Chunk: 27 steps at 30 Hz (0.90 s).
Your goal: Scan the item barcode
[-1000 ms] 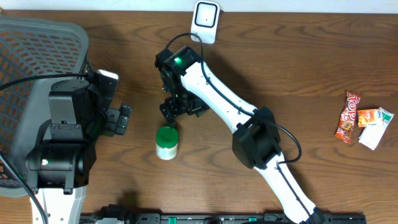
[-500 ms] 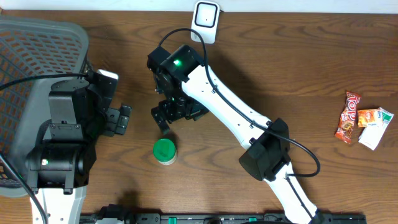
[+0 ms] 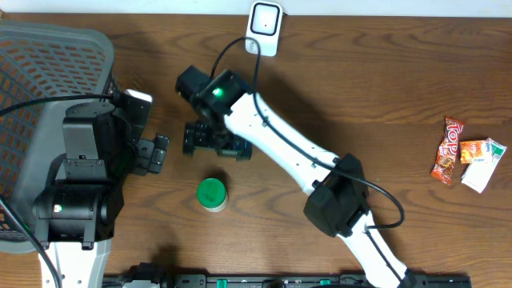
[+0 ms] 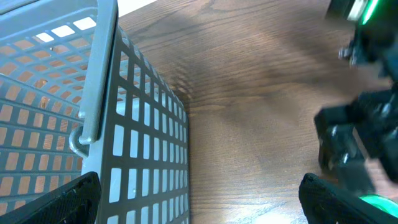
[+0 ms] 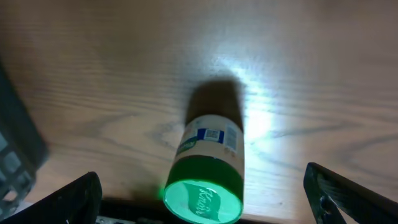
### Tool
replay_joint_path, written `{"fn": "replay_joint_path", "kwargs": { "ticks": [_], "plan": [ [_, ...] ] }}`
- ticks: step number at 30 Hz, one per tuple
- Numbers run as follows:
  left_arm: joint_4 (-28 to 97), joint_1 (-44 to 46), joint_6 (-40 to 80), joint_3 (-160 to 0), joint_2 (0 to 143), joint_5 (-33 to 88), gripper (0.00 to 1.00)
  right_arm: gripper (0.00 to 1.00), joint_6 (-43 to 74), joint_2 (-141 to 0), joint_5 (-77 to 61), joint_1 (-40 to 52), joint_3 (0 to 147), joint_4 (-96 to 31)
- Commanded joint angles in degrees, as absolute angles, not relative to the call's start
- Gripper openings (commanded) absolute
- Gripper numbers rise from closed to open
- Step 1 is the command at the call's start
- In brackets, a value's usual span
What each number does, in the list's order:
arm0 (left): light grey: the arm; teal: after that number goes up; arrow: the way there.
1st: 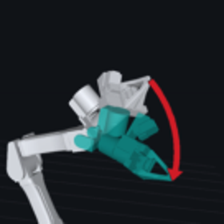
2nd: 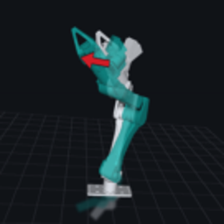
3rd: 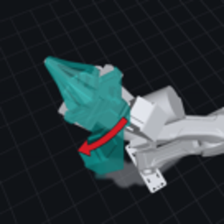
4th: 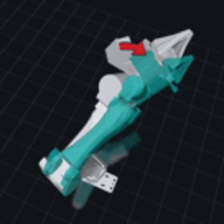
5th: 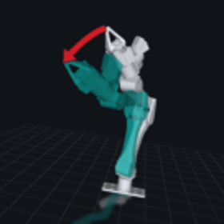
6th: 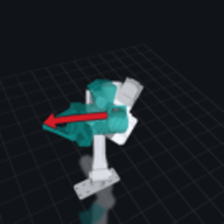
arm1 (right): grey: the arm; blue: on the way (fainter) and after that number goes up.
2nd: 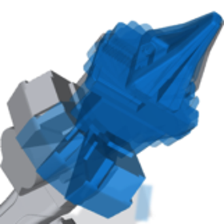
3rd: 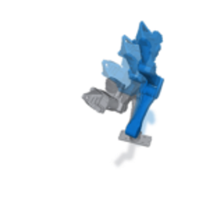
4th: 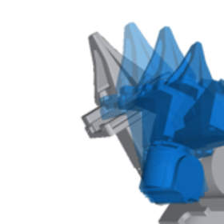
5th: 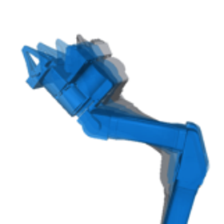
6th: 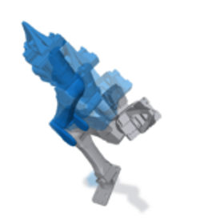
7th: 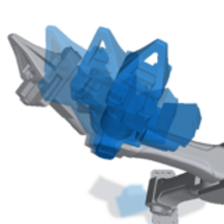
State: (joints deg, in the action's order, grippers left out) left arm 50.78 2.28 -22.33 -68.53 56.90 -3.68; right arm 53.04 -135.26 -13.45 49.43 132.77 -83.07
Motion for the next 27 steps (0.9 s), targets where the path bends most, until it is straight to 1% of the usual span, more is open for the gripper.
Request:
{"fn": "replay_joint_path", "kwargs": {
  "ticks": [1, 5, 8, 15, 17, 22, 27],
  "plan": [
    [50.8, 2.0, -21.8, -68.5, 56.9, -3.4, 1.00, 0.99, 55.6, -134.7, -11.9, 50.5, 129.8, -82.6],
    [50.6, 2.0, -22.4, -68.5, 56.9, -3.7, 0.99, 0.99, 53.0, -134.7, -10.4, 50.2, 129.6, -82.5],
    [44.9, 2.0, -32.6, -68.5, 56.9, -9.0, 0.99, 0.99, 50.7, -134.5, -10.4, 49.6, 129.6, -83.1],
    [44.2, 2.0, -32.8, -68.5, 57.0, -8.9, 0.99, 0.99, 46.8, -134.5, -10.7, 47.8, 129.6, -84.6],
    [44.1, 2.0, -32.1, -68.5, 56.9, -5.0, 0.99, 0.99, 45.1, -134.5, -12.0, 47.4, 129.6, -84.8],
    [52.4, 2.1, -31.2, -74.2, 53.6, 3.9, 0.99, 0.98, 42.7, -134.3, -12.5, 47.4, 129.6, -86.1],
    [61.5, 2.1, -27.6, -83.0, 47.2, 10.2, 0.99, 0.99, 40.9, -133.7, -15.1, 48.7, 129.6, -85.8]
  ]
}}
